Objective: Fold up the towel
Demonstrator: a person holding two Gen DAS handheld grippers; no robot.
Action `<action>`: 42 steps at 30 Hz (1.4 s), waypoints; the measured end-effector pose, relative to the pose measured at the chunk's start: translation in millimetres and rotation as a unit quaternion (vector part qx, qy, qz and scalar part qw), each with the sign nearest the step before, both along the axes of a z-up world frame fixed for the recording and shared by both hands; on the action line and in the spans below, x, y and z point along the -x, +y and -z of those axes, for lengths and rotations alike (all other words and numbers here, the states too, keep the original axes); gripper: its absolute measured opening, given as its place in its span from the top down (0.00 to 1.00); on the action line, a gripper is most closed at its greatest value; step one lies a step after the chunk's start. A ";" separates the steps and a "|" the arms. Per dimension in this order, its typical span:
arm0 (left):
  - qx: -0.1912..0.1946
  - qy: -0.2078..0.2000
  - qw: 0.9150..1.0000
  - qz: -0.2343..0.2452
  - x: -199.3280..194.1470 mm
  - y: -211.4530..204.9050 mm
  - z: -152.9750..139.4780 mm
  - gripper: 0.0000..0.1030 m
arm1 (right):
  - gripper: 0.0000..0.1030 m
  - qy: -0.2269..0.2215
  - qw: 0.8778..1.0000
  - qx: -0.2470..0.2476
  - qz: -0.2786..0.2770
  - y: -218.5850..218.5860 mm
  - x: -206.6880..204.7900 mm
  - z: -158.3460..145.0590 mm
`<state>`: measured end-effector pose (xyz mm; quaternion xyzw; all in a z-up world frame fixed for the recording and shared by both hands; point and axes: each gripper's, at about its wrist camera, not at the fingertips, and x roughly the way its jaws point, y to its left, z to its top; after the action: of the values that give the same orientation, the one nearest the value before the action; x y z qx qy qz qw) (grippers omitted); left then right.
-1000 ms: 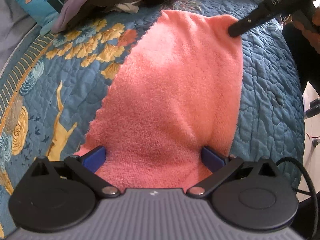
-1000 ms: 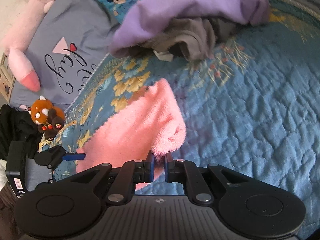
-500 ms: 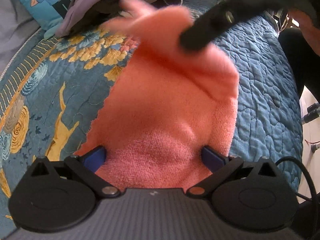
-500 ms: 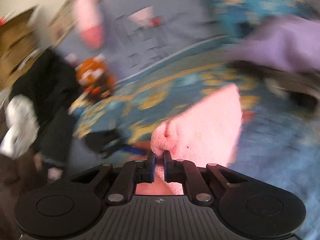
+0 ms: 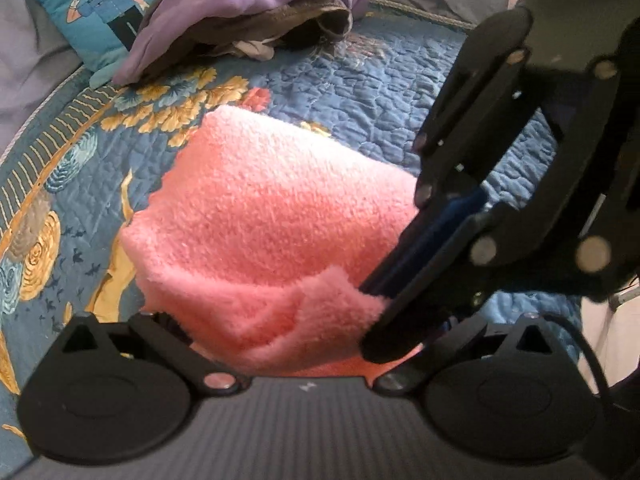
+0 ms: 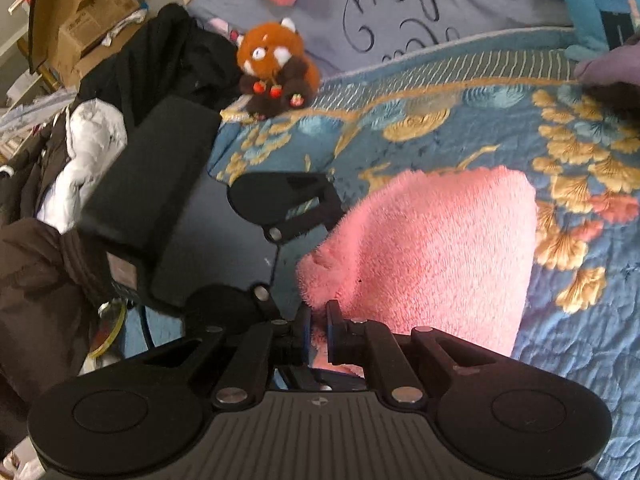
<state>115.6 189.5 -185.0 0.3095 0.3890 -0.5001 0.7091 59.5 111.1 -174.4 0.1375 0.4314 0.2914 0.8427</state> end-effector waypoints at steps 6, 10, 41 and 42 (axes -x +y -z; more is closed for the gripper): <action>-0.011 -0.006 1.000 0.017 15.6 2.5 -4.9 0.00 | 0.92 -0.002 0.998 0.048 -0.039 9.9 5.3 6.9; -0.016 -0.011 1.000 0.012 17.2 5.0 -7.9 0.00 | 0.92 -0.008 0.997 0.064 -0.040 13.2 8.0 8.9; 0.000 -0.036 0.999 0.003 42.1 37.0 -50.3 0.00 | 0.90 -0.214 0.901 0.326 -0.192 63.0 70.1 18.7; 0.002 -0.036 0.999 0.006 41.3 34.0 -51.9 0.00 | 0.90 -0.212 0.907 0.317 -0.181 58.8 69.1 14.3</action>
<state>74.2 223.6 -133.1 0.3279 0.3603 -0.4941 0.7200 -9.6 169.9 -188.8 -0.2823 0.3297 0.3088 0.8463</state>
